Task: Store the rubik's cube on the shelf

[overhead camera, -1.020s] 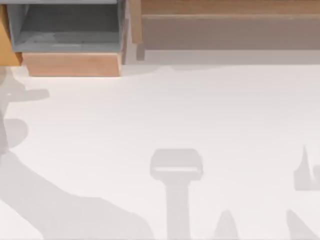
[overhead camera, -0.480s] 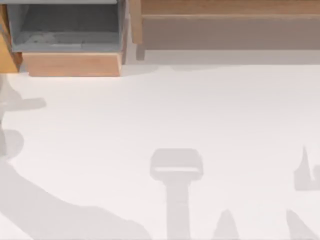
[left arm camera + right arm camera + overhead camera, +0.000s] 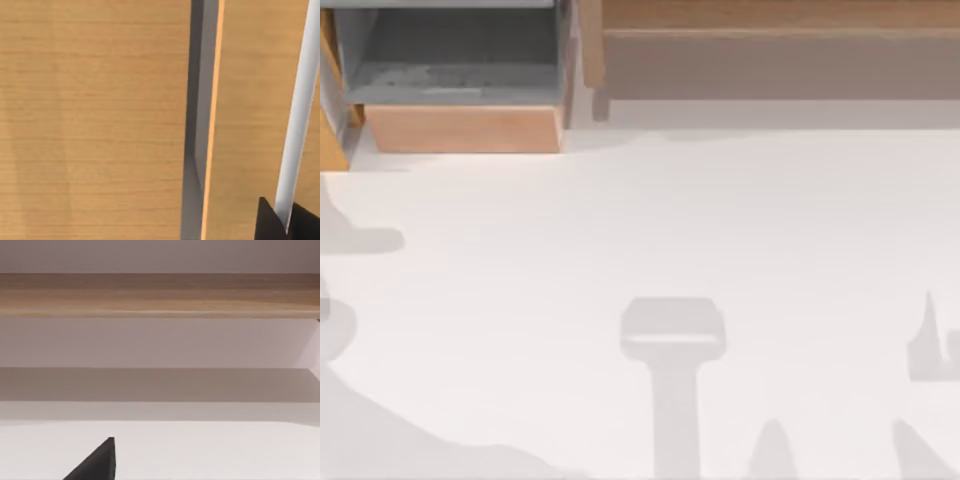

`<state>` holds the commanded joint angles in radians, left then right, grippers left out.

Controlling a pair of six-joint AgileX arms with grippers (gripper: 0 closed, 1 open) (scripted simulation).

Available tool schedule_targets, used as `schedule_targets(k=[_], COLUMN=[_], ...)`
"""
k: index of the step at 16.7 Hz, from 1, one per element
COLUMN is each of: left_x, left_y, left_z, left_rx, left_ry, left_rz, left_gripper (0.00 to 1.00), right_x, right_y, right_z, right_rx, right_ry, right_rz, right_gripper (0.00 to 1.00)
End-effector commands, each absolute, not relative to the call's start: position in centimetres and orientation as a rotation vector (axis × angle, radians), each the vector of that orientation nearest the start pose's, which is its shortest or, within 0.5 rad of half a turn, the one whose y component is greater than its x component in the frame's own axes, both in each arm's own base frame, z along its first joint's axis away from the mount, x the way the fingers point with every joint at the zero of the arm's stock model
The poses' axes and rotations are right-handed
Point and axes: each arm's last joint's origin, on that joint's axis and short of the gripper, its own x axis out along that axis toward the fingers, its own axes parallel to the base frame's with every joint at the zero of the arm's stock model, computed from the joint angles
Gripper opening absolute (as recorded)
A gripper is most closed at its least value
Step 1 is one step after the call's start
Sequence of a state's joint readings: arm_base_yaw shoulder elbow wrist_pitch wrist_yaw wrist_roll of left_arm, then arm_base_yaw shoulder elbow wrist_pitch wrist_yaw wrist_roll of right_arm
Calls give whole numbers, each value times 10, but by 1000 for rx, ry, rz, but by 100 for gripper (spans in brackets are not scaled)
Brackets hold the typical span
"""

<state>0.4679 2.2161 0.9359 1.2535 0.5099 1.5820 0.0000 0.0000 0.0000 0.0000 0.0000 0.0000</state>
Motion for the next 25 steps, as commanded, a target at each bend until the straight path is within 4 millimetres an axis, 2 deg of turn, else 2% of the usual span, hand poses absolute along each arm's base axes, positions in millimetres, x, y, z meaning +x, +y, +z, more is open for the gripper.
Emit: schedule_targets(k=[3,8,10,16,22,25], left_x=[365,320,308,302,249,245], left_y=[174,173,174,175,175,175], left_z=[89,87,88,88,87,87], left_rx=[1560,1548,1554,1561,1552,1555], left_ry=[5,11,6,5,7,5], left_rz=[-27,-38,-33,-30,-36,-34], left_gripper=[0,0,0,0,0,0], right_x=[106,106,106,106,106,106], right_y=[-1,-1,-1,-1,-1,-1], right_z=[160,160,160,160,160,160], right_rx=[0,0,0,0,0,0], right_ry=[0,0,0,0,0,0], right_rz=[0,0,0,0,0,0], right_gripper=[100,100,100,100,100,100])
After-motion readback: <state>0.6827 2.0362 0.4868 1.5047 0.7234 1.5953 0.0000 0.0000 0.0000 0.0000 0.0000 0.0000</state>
